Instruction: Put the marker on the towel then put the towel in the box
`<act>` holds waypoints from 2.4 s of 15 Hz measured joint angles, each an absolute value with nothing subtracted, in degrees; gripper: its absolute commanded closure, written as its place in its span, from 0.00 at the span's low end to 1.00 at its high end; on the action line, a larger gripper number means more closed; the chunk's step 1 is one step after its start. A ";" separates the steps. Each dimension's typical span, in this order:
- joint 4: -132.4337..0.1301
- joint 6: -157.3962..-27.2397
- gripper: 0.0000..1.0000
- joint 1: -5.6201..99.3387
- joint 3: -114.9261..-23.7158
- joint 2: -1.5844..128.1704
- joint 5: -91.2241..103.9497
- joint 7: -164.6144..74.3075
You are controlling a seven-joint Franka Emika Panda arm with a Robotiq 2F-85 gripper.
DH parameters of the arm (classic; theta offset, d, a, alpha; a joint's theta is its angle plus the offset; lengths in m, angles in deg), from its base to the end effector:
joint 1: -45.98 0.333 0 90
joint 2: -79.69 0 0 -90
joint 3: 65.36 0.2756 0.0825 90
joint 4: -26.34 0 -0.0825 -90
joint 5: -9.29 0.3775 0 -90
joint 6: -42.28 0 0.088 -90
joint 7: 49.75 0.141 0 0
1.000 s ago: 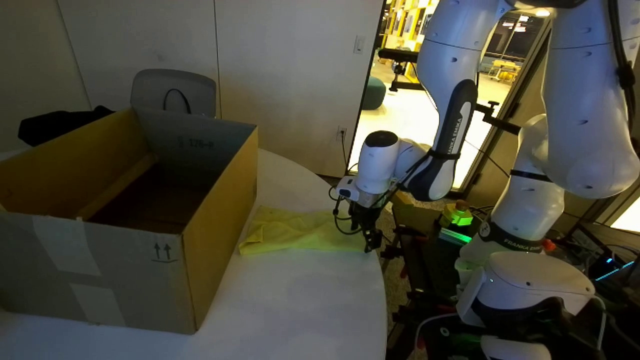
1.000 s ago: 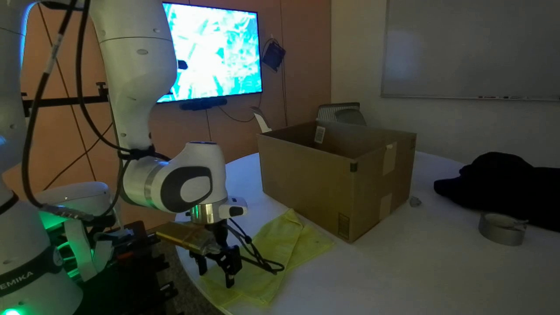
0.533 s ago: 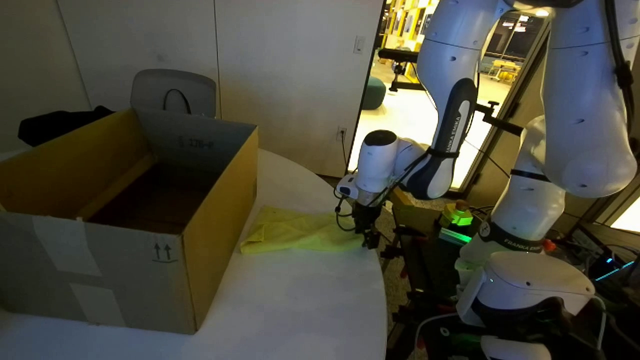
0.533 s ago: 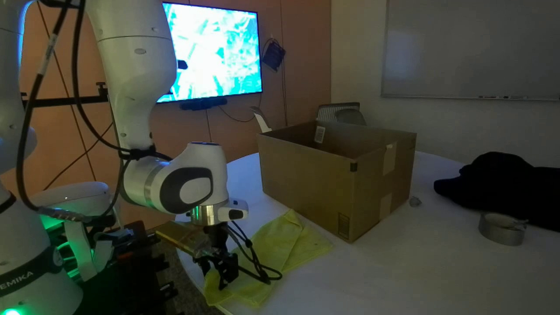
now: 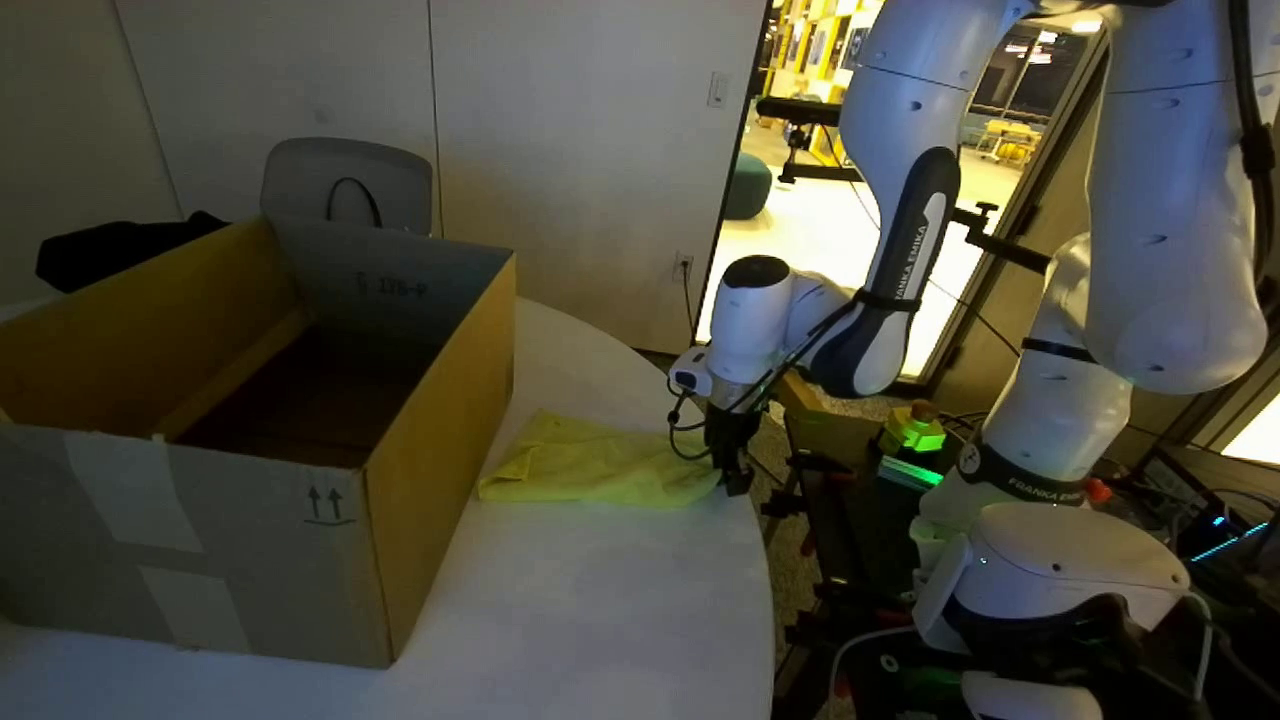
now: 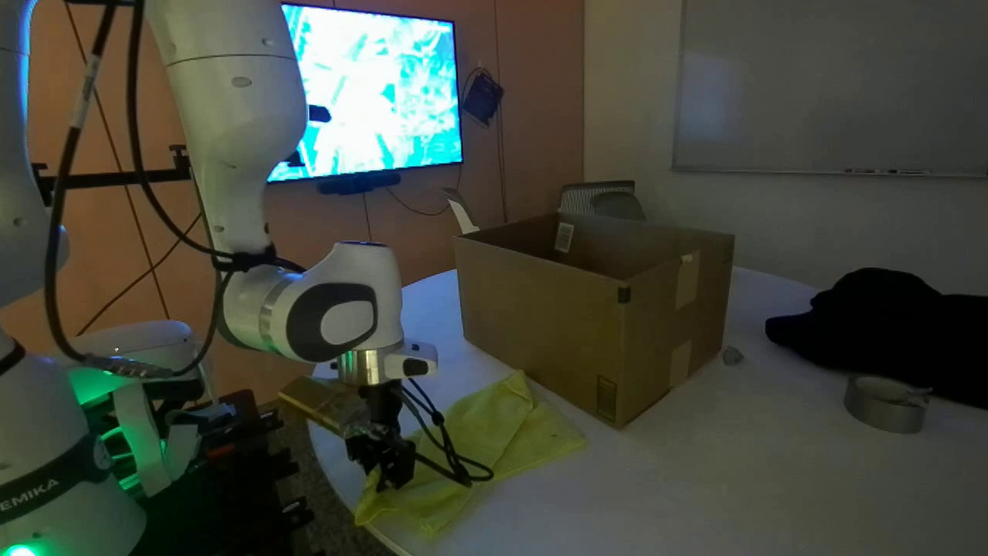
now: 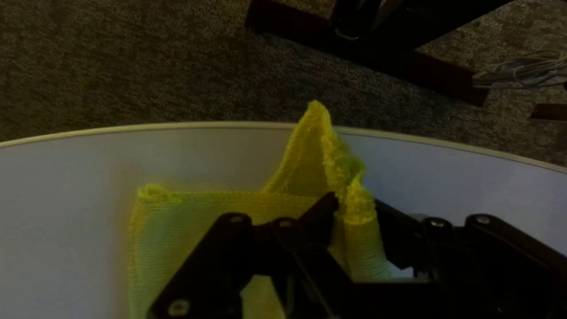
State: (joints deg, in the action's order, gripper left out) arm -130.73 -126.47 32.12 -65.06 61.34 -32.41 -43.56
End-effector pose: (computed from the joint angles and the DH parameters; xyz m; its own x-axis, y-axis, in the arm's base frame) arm 0.3336 -0.0398 0.0475 0.9234 0.3617 -0.1285 0.3719 -0.9259 0.0661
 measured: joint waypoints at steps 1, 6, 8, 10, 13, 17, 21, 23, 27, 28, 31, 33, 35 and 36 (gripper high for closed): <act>-130.71 -126.04 0.91 32.12 -64.60 61.90 -32.34 -43.13; -130.68 -123.19 0.91 33.75 -63.86 67.89 -32.95 -40.84; -130.58 -121.06 0.91 35.28 -63.79 71.19 -34.00 -40.49; -129.62 -117.87 0.91 37.06 -63.32 73.48 -35.04 -40.12; -126.58 -113.00 0.91 39.56 -62.16 74.35 -35.46 -39.35; -121.98 -109.40 0.91 42.15 -60.91 73.60 -35.58 -39.08; -117.83 -109.26 0.91 43.78 -60.79 71.54 -36.75 -34.37; -115.96 -109.27 0.91 44.34 -60.81 70.10 -37.89 -29.39; -111.70 -109.28 0.91 45.76 -61.40 66.31 -41.29 -13.64; -110.46 -109.28 0.91 46.19 -61.61 65.18 -42.19 -9.58; -106.54 -109.24 0.91 47.90 -62.52 61.67 -44.41 2.35; -104.27 -109.18 0.78 48.98 -63.11 59.50 -45.09 8.39; -102.64 -108.91 0.53 49.79 -63.53 57.70 -45.55 12.36; -102.14 -108.78 0.46 50.10 -63.71 57.03 -45.60 13.71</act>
